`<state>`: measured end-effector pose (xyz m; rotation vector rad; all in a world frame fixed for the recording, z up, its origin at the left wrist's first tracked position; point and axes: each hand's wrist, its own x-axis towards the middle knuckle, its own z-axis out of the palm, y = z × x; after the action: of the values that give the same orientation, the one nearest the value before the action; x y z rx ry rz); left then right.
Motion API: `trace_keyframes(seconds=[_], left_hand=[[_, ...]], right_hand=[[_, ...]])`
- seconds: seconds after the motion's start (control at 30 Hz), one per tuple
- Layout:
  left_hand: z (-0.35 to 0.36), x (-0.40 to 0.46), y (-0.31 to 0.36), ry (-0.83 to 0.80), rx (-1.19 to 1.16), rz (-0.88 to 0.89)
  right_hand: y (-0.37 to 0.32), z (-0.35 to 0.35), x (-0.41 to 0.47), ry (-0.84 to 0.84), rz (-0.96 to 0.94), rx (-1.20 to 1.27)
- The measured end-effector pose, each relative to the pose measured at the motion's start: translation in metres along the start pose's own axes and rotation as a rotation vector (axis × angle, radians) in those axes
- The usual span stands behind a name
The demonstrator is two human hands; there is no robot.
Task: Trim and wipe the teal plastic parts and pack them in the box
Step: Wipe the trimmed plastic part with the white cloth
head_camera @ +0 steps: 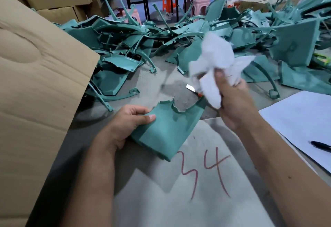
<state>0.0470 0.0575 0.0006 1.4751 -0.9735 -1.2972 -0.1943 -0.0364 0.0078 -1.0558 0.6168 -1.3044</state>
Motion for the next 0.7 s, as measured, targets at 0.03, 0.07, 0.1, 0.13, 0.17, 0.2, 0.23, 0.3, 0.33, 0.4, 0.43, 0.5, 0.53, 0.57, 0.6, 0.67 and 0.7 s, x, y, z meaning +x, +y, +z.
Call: trace_keyframes(seconds=[0.03, 0.07, 0.1, 0.13, 0.17, 0.2, 0.23, 0.3, 0.33, 0.4, 0.43, 0.5, 0.53, 0.57, 0.6, 0.67, 0.7], left_hand=[[-0.001, 0.0, 0.0, -0.003, -0.018, 0.001], [-0.002, -0.001, 0.001, -0.005, -0.041, -0.003], [-0.004, -0.001, 0.002, -0.009, -0.064, -0.008], [-0.006, -0.001, 0.002, -0.019, -0.083, -0.014], [-0.008, -0.001, 0.003, -0.035, -0.097, -0.021], [-0.008, -0.001, 0.004, -0.053, -0.109, -0.031], [-0.007, -0.001, 0.004, -0.07, -0.121, -0.039], [-0.004, 0.0, 0.003, -0.088, -0.154, -0.043], [-0.003, 0.0, 0.003, -0.088, -0.177, -0.045], [-0.001, 0.001, 0.003, -0.099, -0.224, -0.05], [0.0, 0.001, 0.002, -0.118, -0.245, -0.051], [0.001, 0.001, 0.003, -0.161, -0.274, -0.066], [0.002, 0.001, 0.003, -0.178, -0.289, -0.077], [0.002, 0.001, 0.004, -0.193, -0.306, -0.087], [0.003, 0.001, 0.004, -0.204, -0.32, -0.097], [0.004, -0.001, 0.005, -0.217, -0.318, -0.107], [0.005, -0.001, 0.005, -0.22, -0.306, -0.108]], right_hand=[[0.001, 0.004, -0.003, -0.118, 0.022, 0.034], [0.002, 0.007, -0.006, -0.196, 0.037, 0.064], [0.001, 0.007, -0.007, -0.244, 0.05, 0.091], [0.001, 0.006, -0.008, -0.271, 0.063, 0.119], [0.0, 0.005, -0.009, -0.286, 0.084, 0.148], [-0.001, 0.004, -0.009, -0.303, 0.106, 0.175], [-0.001, 0.004, -0.01, -0.324, 0.123, 0.191], [0.0, 0.005, -0.011, -0.368, 0.159, 0.211], [0.001, 0.006, -0.012, -0.391, 0.184, 0.229], [0.003, 0.009, -0.014, -0.433, 0.216, 0.253], [0.004, 0.011, -0.016, -0.45, 0.227, 0.249], [0.007, 0.013, -0.018, -0.493, 0.255, 0.241], [0.008, 0.013, -0.019, -0.518, 0.262, 0.227], [0.01, 0.013, -0.02, -0.524, 0.257, 0.198], [0.011, 0.014, -0.021, -0.507, 0.253, 0.161], [0.009, 0.016, -0.021, -0.461, 0.236, 0.103], [0.008, 0.015, -0.02, -0.455, 0.217, 0.088]])
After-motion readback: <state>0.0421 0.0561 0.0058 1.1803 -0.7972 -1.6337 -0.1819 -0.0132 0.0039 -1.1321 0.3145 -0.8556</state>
